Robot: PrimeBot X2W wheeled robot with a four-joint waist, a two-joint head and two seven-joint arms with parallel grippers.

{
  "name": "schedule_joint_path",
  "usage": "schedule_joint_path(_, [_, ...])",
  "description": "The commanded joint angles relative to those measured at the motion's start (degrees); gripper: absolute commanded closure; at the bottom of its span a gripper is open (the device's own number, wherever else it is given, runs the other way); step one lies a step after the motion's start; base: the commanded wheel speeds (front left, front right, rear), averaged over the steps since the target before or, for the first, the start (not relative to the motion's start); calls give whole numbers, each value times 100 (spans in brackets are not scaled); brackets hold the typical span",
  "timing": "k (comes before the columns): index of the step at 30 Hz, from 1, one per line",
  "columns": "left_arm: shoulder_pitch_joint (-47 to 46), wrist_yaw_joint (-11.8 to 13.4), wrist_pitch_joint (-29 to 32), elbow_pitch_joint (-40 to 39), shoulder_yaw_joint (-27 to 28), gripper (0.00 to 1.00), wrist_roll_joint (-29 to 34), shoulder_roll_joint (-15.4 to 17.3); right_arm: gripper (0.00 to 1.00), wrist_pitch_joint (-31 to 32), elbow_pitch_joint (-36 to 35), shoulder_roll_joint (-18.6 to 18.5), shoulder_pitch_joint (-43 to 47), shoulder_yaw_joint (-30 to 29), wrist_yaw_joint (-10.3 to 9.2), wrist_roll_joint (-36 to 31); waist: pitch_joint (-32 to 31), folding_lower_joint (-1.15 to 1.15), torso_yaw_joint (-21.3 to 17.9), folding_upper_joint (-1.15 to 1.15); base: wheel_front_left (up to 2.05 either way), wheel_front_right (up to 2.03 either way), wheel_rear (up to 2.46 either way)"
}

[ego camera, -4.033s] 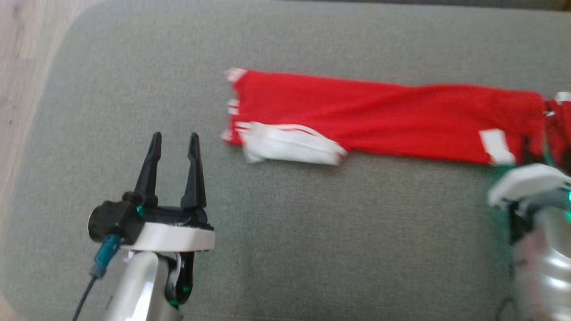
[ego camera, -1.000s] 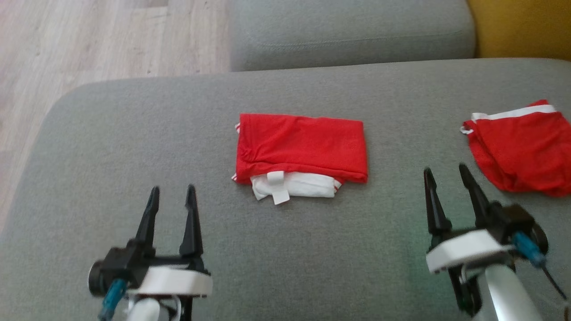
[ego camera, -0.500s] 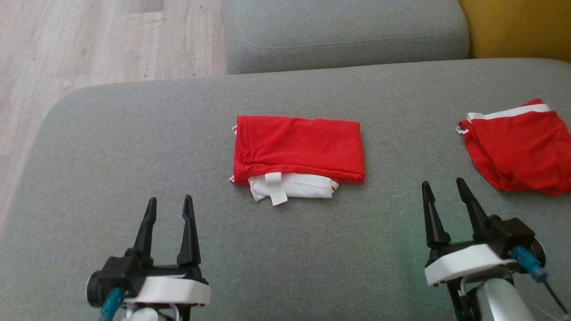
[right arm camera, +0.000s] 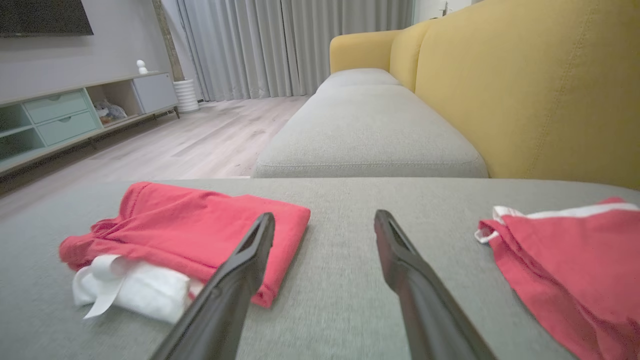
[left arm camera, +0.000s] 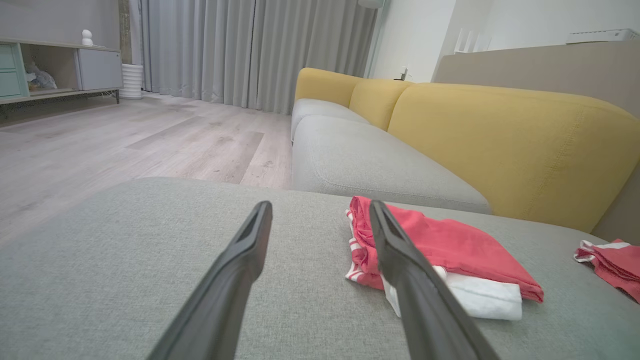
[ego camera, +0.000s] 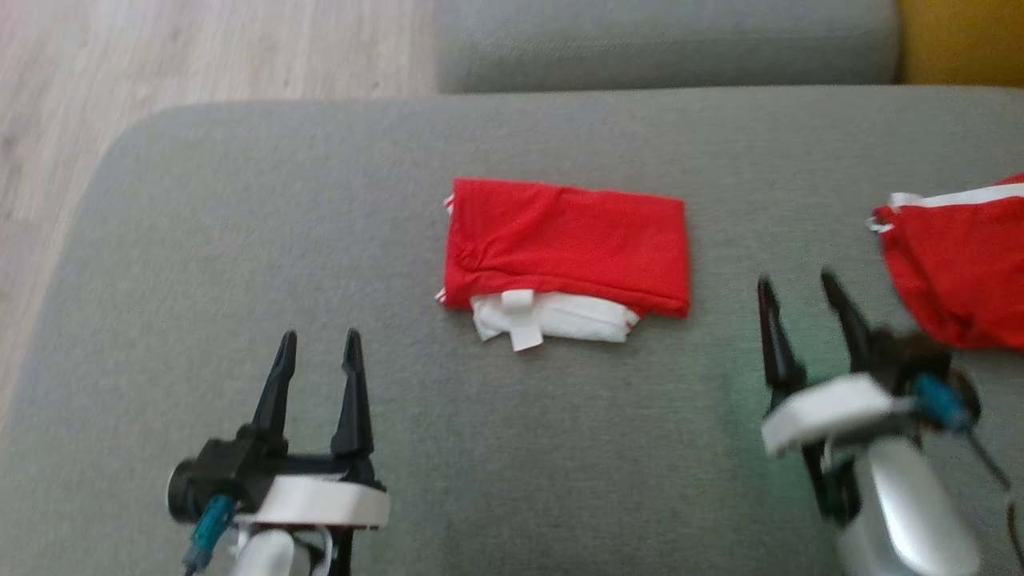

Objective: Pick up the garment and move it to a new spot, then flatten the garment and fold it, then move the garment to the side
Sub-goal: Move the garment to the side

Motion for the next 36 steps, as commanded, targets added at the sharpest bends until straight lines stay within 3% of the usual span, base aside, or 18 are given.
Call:
schedule_joint_path(1, [-375, -25, -29, -197, 81, 0, -4, 11, 0, 103, -36, -13, -583, 84, 21, -85, 235, 0, 228, 0, 0, 0, 0])
schedule_joint_path(9, [-678, -33, -29, -122, -172, 0, -127, 11, 0, 697, 1167, -13, -1591, -267, 21, 43, 684, 0, 739, 0, 0, 0, 0])
schedule_joint_path(24, [-853, -26, -29, -32, -342, 0, -178, 11, 1, 1250, 3542, -13, -2619, -242, 21, 93, 838, 0, 1188, 0, 0, 0, 0])
schedule_joint_path(25, [-851, -15, -29, -28, -360, 0, -187, 11, 85, 1210, 3731, -13, -2676, -162, 21, 130, 799, 0, 1181, 0, 0, 0, 0])
schedule_joint_path(26, [-847, -12, -29, -30, -372, 0, -189, 11, 100, 1165, 3804, -13, -2698, -111, 21, 155, 776, 0, 1168, 0, 0, 0, 0])
schedule_joint_path(36, [-735, -32, -29, -62, -382, 0, -120, 11, 100, 407, 3926, -13, -2871, 252, 21, -387, 497, 0, 692, 0, 0, 0, 0])
